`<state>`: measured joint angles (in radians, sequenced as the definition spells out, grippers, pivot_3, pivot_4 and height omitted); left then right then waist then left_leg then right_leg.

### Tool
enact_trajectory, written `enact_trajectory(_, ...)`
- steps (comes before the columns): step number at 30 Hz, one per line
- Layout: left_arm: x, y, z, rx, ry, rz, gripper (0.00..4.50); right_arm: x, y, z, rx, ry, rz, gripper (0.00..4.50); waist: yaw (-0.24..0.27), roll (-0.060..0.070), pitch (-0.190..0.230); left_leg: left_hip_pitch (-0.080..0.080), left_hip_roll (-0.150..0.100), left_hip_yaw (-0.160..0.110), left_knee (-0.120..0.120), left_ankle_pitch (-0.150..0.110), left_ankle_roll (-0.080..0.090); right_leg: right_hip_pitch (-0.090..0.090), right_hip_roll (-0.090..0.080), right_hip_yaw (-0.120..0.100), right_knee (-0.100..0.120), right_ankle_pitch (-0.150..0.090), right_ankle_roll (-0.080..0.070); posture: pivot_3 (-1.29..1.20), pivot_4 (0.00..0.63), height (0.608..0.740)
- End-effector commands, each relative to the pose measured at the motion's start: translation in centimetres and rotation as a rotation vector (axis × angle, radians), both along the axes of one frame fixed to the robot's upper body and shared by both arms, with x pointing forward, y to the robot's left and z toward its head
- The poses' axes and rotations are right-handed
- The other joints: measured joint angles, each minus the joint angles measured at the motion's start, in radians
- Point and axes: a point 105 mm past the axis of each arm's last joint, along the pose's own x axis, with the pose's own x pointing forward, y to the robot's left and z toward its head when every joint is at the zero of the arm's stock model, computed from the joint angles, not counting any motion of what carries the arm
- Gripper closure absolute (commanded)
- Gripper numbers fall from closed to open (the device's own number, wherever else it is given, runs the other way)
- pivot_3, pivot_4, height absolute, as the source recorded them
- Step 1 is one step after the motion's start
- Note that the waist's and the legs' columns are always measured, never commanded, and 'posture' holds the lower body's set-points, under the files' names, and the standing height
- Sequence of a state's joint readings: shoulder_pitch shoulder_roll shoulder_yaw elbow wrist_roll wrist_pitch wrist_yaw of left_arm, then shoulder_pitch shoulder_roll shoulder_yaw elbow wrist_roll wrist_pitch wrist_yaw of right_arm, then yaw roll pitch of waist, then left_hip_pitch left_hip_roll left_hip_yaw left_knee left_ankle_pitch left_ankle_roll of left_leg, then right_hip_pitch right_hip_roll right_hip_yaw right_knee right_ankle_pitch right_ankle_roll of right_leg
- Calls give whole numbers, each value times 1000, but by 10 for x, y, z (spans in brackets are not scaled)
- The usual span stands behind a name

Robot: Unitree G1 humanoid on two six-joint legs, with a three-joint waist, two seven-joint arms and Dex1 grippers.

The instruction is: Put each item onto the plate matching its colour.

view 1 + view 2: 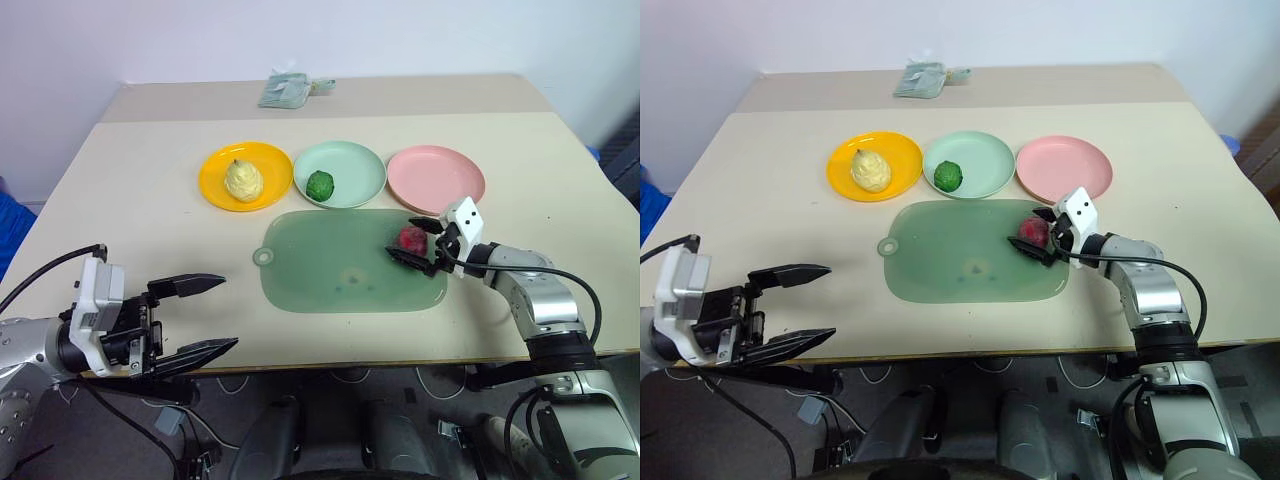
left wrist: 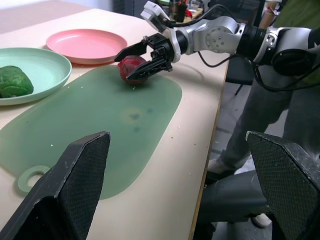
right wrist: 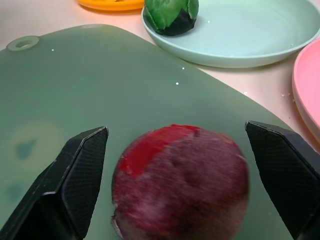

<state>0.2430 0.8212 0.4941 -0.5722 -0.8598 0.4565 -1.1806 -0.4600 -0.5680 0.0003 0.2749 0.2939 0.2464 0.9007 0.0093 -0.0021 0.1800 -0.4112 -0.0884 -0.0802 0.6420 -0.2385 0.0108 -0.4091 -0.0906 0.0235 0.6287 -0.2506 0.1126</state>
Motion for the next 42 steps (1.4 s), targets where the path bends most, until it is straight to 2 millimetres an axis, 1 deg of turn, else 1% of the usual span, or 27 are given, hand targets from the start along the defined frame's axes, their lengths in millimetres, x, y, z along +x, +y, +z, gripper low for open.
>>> enact_trajectory(1,-4,-3,5,3,-42,-19,5,2,3,10,6,-40,13,254,0,0,0,0,0,0,0,0,0,0,0,0,0,0,0,0,150,740)
enact_trajectory(2,-4,-3,5,2,-43,-19,0,2,3,10,7,-39,13,559,0,0,0,0,0,0,0,0,0,0,0,0,0,0,0,0,150,740)
enact_trajectory(3,-4,-4,5,2,-44,-19,0,1,3,10,8,-37,14,955,0,0,0,0,0,0,0,0,0,0,0,0,0,0,0,0,150,740)
enact_trajectory(4,-3,-4,5,2,-45,-18,0,1,3,10,9,-37,15,1378,0,0,0,0,0,0,0,0,0,0,0,0,0,0,0,0,150,740)
enact_trajectory(5,-3,-4,5,1,-46,-15,0,1,3,10,10,-37,18,1900,0,0,0,0,0,0,0,0,0,0,0,0,0,0,0,0,150,740)
enact_trajectory(6,-3,-5,5,1,-48,-13,0,1,3,10,11,-38,20,2249,0,0,0,0,0,0,0,0,0,0,0,0,0,0,0,0,150,740)
enact_trajectory(7,-2,-5,5,-1,-50,-10,0,0,3,12,8,-44,24,2369,0,0,0,0,0,0,0,0,0,0,0,0,0,0,0,0,150,740)
enact_trajectory(10,-2,-7,6,-9,-53,-1,0,1,4,20,15,-67,27,2369,0,0,0,0,0,0,0,0,0,0,0,0,0,0,0,0,150,740)
enact_trajectory(11,-2,-8,6,-12,-54,1,0,3,4,25,27,-81,28,2369,0,0,0,0,0,0,0,0,0,0,0,0,0,0,0,0,150,740)
enact_trajectory(12,-2,-10,7,-18,-57,6,0,7,5,34,50,-103,27,2369,0,0,0,0,0,0,0,0,0,0,0,0,0,0,0,0,150,740)
enact_trajectory(14,-1,-15,10,-38,-65,12,0,27,4,59,85,-178,-28,2369,-4,2,1,0,0,0,0,0,0,0,0,0,0,0,0,0,150,740)
enact_trajectory(15,-1,-17,11,-44,-67,14,0,35,4,67,93,-201,-51,2369,-9,3,2,0,0,0,0,0,0,0,0,1,0,0,0,0,150,740)
enact_trajectory(19,-1,-23,14,-43,-74,5,0,72,-6,83,78,-257,-174,2369,-21,3,2,0,0,0,-2,0,-1,-1,1,0,0,1,0,0,150,740)
enact_trajectory(21,-2,-25,16,-41,-80,5,0,87,-11,89,87,-278,-237,2369,-23,2,2,1,0,0,-5,1,-1,-1,1,0,-1,1,0,0,150,740)
enact_trajectory(23,-3,-26,17,-42,-82,8,0,93,-12,88,92,-272,-264,2369,-24,2,2,2,0,0,-10,3,-4,-2,1,0,-3,1,0,0,150,740)
enact_trajectory(26,-4,-26,20,-41,-89,20,0,98,-9,79,65,-225,-276,2369,-27,3,2,2,0,0,-13,5,-8,-4,1,0,-3,1,0,0,150,740)
enact_trajectory(29,-6,-27,22,-38,-96,33,0,102,-9,69,38,-185,-308,2369,-30,3,2,2,1,0,-14,5,-7,-4,2,0,-2,1,0,0,150,740)
enact_trajectory(31,-7,-27,23,-37,-99,39,0,103,-10,66,34,-170,-327,2369,-31,3,2,2,1,0,-13,5,-7,-5,2,1,-1,1,0,0,150,740)
enact_trajectory(33,-7,-28,24,-38,-100,43,0,104,-11,64,28,-160,-335,1332,-31,3,2,2,1,0,-13,4,-6,-5,2,0,0,0,-2,0,150,740)
enact_trajectory(36,-6,-29,25,-39,-102,47,0,105,-12,65,18,-172,-348,26,-30,3,2,2,1,0,-13,5,-6,-5,3,0,0,-1,-2,0,150,740)
enact_trajectory(38,-6,-29,25,-39,-103,48,0,105,-12,66,14,-178,-350,26,-30,3,2,2,1,0,-13,5,-6,-5,3,0,0,0,-2,0,150,740)
enact_trajectory(40,-3,-31,25,-44,-107,43,0,106,-16,77,8,-235,-371,26,-29,3,2,2,1,0,-13,5,-6,-5,3,0,0,0,-2,0,150,740)
enact_trajectory(42,-1,-33,25,-49,-110,35,0,105,-17,90,37,-282,-356,26,-28,3,2,2,0,0,-13,5,-6,-5,3,0,1,0,-2,0,150,740)
